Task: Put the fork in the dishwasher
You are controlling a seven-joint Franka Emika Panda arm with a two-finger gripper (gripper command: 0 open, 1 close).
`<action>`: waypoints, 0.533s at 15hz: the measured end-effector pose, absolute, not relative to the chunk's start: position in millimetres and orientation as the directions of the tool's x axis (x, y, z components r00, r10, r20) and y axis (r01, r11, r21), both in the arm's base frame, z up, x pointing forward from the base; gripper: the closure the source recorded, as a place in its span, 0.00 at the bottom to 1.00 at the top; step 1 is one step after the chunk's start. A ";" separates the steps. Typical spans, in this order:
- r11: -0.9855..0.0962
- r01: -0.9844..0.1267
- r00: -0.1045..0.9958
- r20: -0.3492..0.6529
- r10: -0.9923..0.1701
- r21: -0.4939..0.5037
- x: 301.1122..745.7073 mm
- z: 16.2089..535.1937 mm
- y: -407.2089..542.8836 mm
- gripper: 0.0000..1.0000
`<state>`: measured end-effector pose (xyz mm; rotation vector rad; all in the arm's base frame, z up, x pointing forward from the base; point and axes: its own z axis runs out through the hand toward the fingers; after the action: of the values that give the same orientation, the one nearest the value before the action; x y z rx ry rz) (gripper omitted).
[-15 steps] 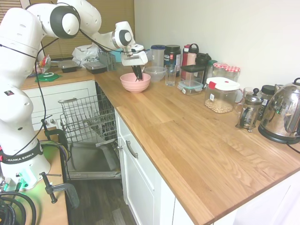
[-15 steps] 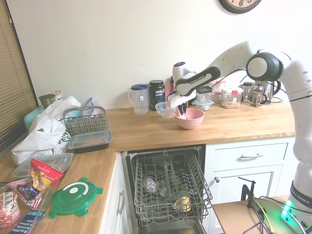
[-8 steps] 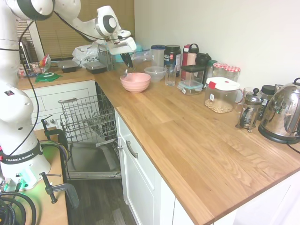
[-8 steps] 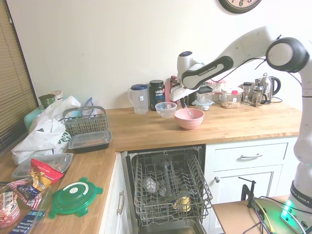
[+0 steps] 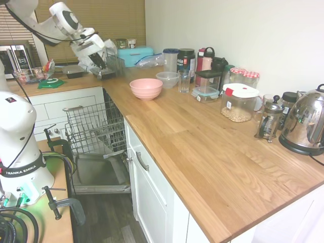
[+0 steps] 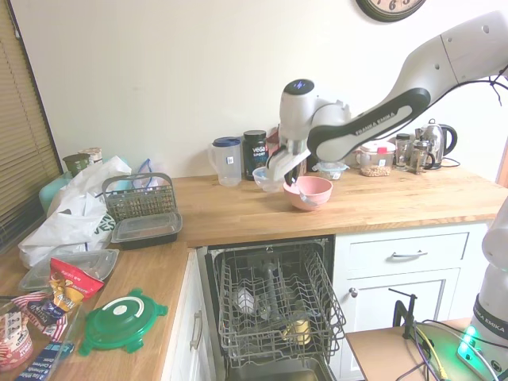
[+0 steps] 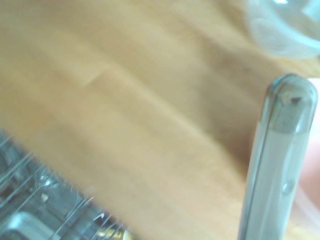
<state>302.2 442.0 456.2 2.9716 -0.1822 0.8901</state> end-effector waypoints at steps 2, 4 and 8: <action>-0.991 -0.117 0.824 0.563 -0.062 0.062 290.2 421.2 457.2 1.00; -0.984 -0.124 0.826 0.563 -0.032 0.125 294.0 385.4 475.9 1.00; -0.960 -0.144 0.836 0.549 0.011 0.238 299.1 310.7 528.5 1.00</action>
<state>299.1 528.5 310.7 2.7457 -0.1019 0.8238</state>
